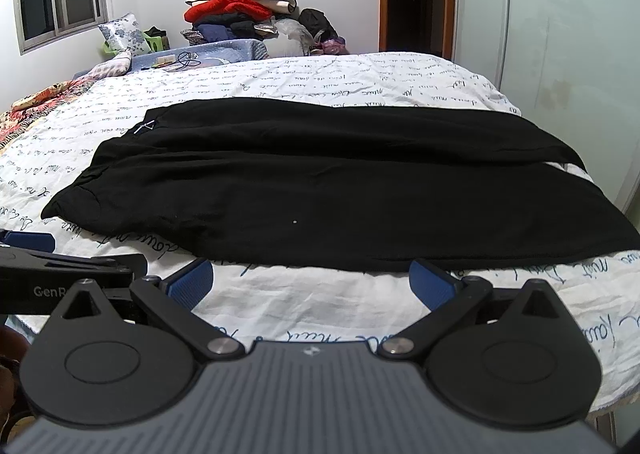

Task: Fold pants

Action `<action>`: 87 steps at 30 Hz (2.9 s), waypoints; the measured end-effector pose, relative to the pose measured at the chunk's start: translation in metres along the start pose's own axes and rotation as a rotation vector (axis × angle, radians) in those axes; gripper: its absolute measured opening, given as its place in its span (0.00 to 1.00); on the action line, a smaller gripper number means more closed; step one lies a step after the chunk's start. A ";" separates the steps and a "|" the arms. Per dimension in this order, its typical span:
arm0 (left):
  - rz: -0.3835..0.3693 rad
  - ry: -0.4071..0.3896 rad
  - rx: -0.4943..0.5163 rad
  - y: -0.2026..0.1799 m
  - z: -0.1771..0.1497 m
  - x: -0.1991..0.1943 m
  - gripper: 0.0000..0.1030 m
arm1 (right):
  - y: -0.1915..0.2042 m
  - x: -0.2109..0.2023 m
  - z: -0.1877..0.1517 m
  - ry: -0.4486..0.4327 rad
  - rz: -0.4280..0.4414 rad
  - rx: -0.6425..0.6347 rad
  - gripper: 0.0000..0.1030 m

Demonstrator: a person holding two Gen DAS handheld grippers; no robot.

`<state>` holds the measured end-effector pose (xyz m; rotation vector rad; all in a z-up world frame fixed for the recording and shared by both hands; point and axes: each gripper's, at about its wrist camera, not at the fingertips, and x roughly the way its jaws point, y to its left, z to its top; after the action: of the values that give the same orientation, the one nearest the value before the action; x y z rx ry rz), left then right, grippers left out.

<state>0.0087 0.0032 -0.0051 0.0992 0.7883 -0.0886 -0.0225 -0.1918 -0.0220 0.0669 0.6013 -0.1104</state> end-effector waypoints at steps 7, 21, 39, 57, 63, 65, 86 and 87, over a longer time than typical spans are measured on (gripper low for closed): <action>0.030 0.013 0.002 0.007 0.007 0.010 0.99 | -0.001 0.004 0.010 -0.062 0.048 -0.068 1.00; 0.031 -0.066 -0.150 0.082 0.071 0.033 0.99 | 0.019 0.038 0.069 -0.320 0.239 -0.403 1.00; -0.073 -0.030 -0.067 0.190 0.199 0.187 0.99 | 0.049 0.263 0.229 0.039 0.515 -0.432 1.00; -0.096 -0.150 0.248 0.187 0.203 0.234 0.98 | 0.150 0.376 0.243 0.267 0.773 -0.553 0.17; -0.177 -0.261 0.435 0.182 0.202 0.231 0.98 | 0.174 0.290 0.217 -0.039 0.650 -1.016 0.14; -0.202 -0.311 0.508 0.178 0.200 0.224 0.98 | 0.177 0.264 0.205 -0.120 0.619 -1.157 0.14; -0.226 -0.300 0.471 0.172 0.184 0.192 0.11 | 0.115 0.192 0.198 -0.241 0.573 -1.042 0.20; -0.226 -0.302 0.450 0.175 0.182 0.191 0.10 | 0.098 0.191 0.207 -0.239 0.546 -0.979 0.20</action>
<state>0.2907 0.1462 -0.0034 0.4131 0.4636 -0.4845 0.2625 -0.1308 0.0430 -0.7194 0.3302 0.7001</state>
